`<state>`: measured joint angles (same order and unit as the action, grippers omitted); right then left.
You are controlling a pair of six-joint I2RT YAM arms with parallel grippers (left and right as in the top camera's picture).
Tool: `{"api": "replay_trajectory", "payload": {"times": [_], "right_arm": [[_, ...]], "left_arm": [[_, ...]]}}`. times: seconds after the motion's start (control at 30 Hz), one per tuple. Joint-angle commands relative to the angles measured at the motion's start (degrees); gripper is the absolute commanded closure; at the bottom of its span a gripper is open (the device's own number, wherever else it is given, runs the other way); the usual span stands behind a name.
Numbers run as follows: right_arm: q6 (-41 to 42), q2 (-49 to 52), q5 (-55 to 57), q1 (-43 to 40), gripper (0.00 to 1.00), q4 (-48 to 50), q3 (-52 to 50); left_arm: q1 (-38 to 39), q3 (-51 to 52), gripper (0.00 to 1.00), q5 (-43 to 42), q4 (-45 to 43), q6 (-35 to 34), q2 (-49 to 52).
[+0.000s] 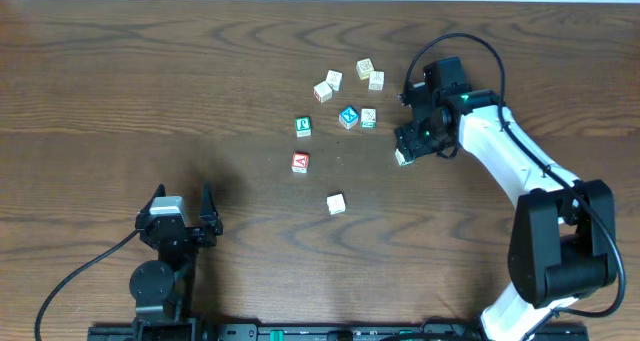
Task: Lift 3 blocks
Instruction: 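Move the right gripper over the cream block with yellow S, then lower and close the right gripper on the yellow S block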
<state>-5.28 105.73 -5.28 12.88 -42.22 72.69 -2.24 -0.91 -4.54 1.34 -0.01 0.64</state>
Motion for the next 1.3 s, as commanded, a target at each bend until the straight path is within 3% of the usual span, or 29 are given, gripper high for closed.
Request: {"api": "replay_trajectory", "payload": {"times": [0.0, 0.1, 0.3, 0.43, 0.63, 0.93, 1.07, 1.27], "right_arm": [[1.11, 0.7, 0.31, -0.04, 0.36, -0.31, 0.57], [1.92, 0.7, 0.28, -0.04, 0.31, -1.01, 0.15], [2.01, 0.72, 0.28, -0.02, 0.31, -0.33, -2.99], [2.01, 0.72, 0.28, -0.04, 0.39, 1.01, -4.98], [1.62, 0.72, -0.46, 0.11, 0.43, 2.62, -5.66], [0.26, 0.79, -2.95, 2.23, 0.39, 5.2, -5.68], [0.33, 0.79, -2.95, 3.1, 0.5, 6.14, -5.68], [0.52, 0.79, -2.91, 3.13, 0.5, 6.21, -5.7]], "left_arm": [[-0.04, 0.68, 0.23, -0.85, 2.32, -0.11, -0.02], [-0.04, 0.68, 0.23, -0.85, 2.32, -0.11, -0.02], [-0.04, 0.68, 0.24, -0.85, 2.32, -0.11, -0.02], [-0.04, 0.68, 0.24, -0.85, 2.29, -0.11, -0.02], [-0.04, 0.68, 0.24, -0.85, 2.29, -0.11, -0.02], [-0.04, 0.68, 0.23, -0.85, 2.29, -0.11, -0.02], [-0.04, 0.68, 0.24, -0.85, 2.32, -0.11, -0.02], [-0.04, 0.68, 0.23, -0.85, 2.32, -0.11, -0.02]]}}
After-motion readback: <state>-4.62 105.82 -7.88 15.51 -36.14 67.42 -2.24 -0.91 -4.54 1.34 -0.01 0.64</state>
